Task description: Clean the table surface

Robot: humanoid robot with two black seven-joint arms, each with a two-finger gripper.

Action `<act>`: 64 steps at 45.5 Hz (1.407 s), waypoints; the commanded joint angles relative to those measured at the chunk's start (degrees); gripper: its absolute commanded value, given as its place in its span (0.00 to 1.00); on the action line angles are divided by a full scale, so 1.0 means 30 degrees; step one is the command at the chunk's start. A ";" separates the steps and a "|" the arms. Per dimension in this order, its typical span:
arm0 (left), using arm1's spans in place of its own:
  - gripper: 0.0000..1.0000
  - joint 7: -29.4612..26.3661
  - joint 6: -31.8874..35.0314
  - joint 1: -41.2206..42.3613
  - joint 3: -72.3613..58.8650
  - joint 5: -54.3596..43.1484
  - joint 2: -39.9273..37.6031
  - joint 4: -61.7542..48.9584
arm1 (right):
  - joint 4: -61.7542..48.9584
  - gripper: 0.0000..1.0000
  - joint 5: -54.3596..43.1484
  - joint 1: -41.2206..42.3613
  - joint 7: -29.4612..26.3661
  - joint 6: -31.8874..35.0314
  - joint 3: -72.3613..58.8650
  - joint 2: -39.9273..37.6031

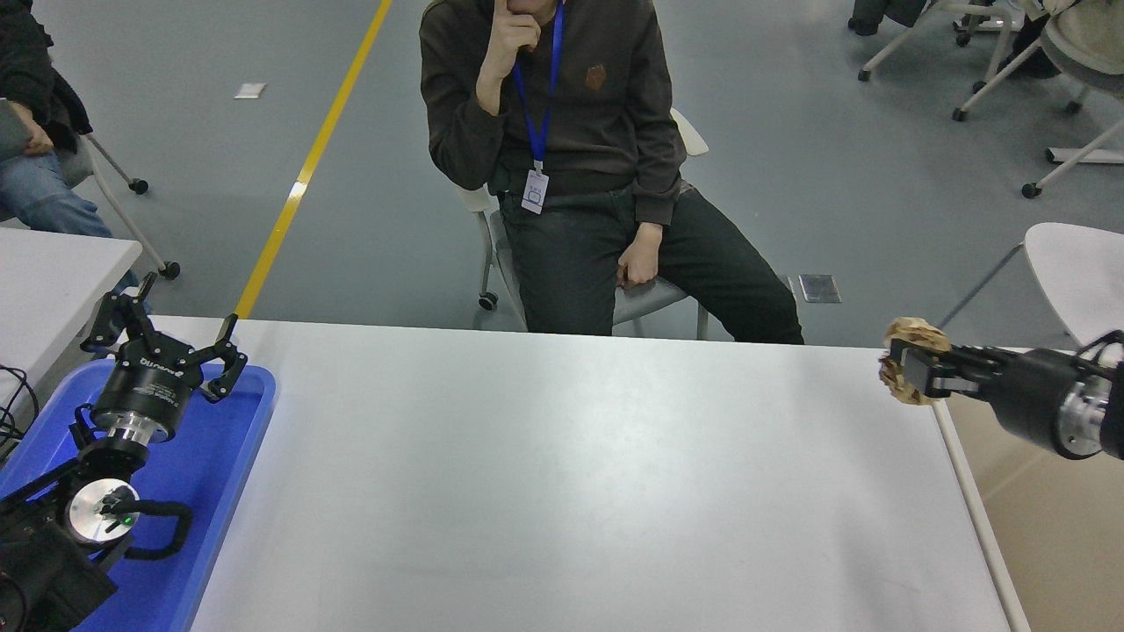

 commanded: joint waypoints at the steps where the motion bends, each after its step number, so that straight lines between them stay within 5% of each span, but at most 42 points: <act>1: 1.00 0.0000 0.0000 -0.0001 0.0000 -0.0001 -0.0001 0.0000 | -0.0392 0.00 0.0773 -0.0069 0.1269 0.0001 -0.0055 -0.2789; 20: 1.00 0.0000 0.0000 -0.0001 0.0000 -0.0001 -0.0001 0.0000 | -0.6719 0.00 0.3526 -0.4022 0.4317 -0.0642 -0.0378 -0.2354; 30: 1.00 0.0000 0.0000 -0.0001 0.0000 -0.0001 -0.0001 0.0000 | -1.0760 0.00 0.6424 -0.7625 0.5195 -0.3045 -0.0026 0.0808; 42: 1.00 0.0000 0.0000 -0.0001 0.0000 -0.0001 -0.0001 0.0000 | -1.5858 0.00 0.9913 -0.9502 0.6016 -0.3398 0.0003 0.4705; 64: 1.00 0.0000 0.0000 -0.0001 0.0000 -0.0001 -0.0001 0.0000 | -2.3446 0.00 1.1642 -1.1378 0.6427 -0.3310 0.0003 1.0798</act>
